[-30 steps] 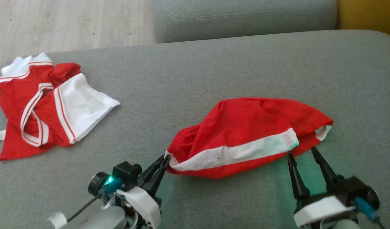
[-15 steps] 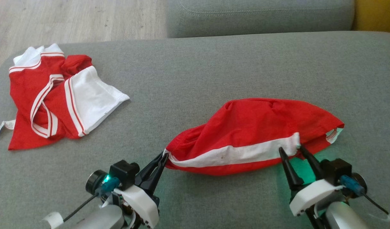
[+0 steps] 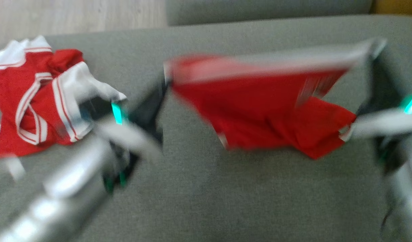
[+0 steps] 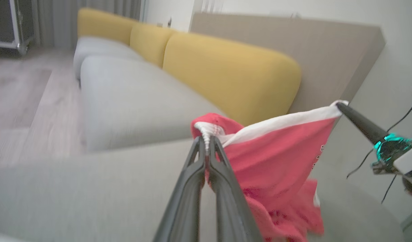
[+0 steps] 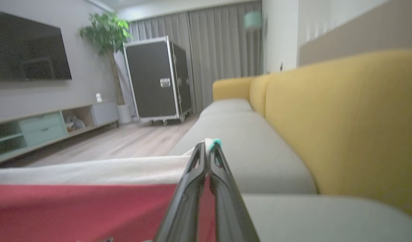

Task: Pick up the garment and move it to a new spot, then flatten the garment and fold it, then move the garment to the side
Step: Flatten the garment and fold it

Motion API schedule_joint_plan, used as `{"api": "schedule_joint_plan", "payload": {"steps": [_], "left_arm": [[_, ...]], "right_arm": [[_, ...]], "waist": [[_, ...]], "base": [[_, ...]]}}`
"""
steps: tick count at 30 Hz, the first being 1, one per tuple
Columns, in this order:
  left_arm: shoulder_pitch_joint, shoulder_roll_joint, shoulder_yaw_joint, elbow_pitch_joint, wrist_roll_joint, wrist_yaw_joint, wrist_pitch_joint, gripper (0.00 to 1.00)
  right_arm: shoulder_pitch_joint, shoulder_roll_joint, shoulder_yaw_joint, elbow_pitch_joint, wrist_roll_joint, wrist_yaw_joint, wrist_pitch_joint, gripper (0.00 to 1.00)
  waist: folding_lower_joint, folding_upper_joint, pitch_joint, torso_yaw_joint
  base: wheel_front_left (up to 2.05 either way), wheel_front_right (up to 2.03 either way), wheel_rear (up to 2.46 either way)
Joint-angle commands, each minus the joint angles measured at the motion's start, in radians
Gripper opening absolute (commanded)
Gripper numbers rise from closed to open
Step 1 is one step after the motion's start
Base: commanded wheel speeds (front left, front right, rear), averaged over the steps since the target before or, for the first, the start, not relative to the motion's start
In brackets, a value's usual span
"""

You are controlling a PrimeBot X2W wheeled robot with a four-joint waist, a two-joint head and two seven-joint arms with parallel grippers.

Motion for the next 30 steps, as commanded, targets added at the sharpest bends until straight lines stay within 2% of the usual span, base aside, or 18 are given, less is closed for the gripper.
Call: {"api": "schedule_joint_plan", "payload": {"steps": [1,5,10,13,15,18,21,27,28,29,30], "left_arm": [[-0.13,0.016,0.077,-0.033,-0.019,-0.016,0.004,0.0],[-0.398,-0.032,0.111,0.011,-0.027,-0.065,0.049,0.0],[-0.696,-0.116,0.144,0.16,0.02,-0.078,-0.02,0.0],[-0.784,-0.16,0.144,0.216,0.037,-0.08,-0.061,0.0],[-0.79,-0.169,0.126,0.226,0.039,-0.08,-0.071,0.0],[-0.728,-0.153,0.101,0.215,0.043,-0.08,-0.075,0.0],[-0.599,-0.116,0.098,0.18,0.089,-0.08,-0.076,0.0],[-0.224,-0.095,0.111,0.077,0.221,-0.08,-0.076,0.0],[-0.224,-0.095,0.111,0.077,0.221,-0.08,-0.076,0.0],[-0.085,-0.096,0.129,0.056,0.269,-0.08,-0.076,0.0],[-0.018,-0.097,0.131,0.046,0.294,-0.08,-0.076,0.0]], "right_arm": [[-0.106,-0.045,-0.003,-0.04,0.015,-0.001,-0.006,0.0],[-0.354,-0.152,-0.02,-0.009,0.026,-0.001,-0.006,0.0],[-0.637,-0.23,-0.035,0.049,0.049,-0.001,-0.006,0.0],[-0.728,-0.258,-0.059,0.045,0.036,-0.001,-0.006,0.0],[-0.738,-0.268,-0.065,0.036,0.034,-0.001,-0.006,0.0],[-0.679,-0.268,-0.061,0.023,0.05,-0.001,-0.006,0.0],[-0.554,-0.252,-0.051,-0.001,0.066,-0.001,-0.006,0.0],[-0.195,-0.196,-0.069,-0.056,0.101,-0.001,-0.006,0.0],[-0.195,-0.196,-0.069,-0.056,0.101,-0.001,-0.006,0.0],[-0.066,-0.17,-0.08,-0.077,0.111,-0.001,-0.006,0.0],[-0.005,-0.162,-0.082,-0.088,0.114,-0.001,-0.006,0.0]], "waist": [[0.0,0.0,0.043,-0.02],[0.0,0.0,0.117,-0.037],[0.0,0.0,0.198,-0.065],[0.0,0.0,0.221,-0.071],[0.0,0.0,0.226,-0.073],[0.0,0.0,0.226,-0.079],[0.0,0.0,0.222,-0.089],[0.0,0.0,0.181,-0.092],[0.0,0.0,0.181,-0.092],[0.0,0.0,0.155,-0.096],[0.0,0.0,0.143,-0.098]], "base": [[0.0,0.0,0.0],[0.0,0.0,0.0],[0.0,0.0,0.0],[0.0,0.0,0.0],[0.0,0.0,0.0],[0.0,0.0,0.0],[0.0,0.0,0.0],[0.0,0.0,0.0],[0.0,0.0,0.0],[0.0,0.0,0.0],[0.0,0.0,0.0]]}}
